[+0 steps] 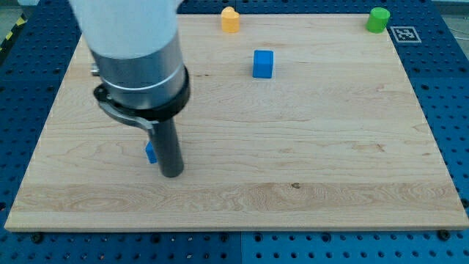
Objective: Push the blue triangle to the left of the red star
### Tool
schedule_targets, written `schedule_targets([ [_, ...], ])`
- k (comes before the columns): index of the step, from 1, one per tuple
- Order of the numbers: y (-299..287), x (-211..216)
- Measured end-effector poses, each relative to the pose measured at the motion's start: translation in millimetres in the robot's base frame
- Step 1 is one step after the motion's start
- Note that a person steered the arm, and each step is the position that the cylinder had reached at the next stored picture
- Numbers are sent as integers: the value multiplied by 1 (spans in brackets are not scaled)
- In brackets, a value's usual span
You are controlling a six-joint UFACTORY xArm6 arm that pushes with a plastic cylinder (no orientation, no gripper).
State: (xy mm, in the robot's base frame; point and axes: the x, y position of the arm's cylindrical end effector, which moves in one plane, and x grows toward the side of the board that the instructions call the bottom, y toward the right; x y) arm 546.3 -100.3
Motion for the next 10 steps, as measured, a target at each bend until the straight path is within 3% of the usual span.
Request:
schedule_targets([
  [3,-23,-3],
  [5,8,-8],
  [7,-47,-43],
  [10,8,-44],
])
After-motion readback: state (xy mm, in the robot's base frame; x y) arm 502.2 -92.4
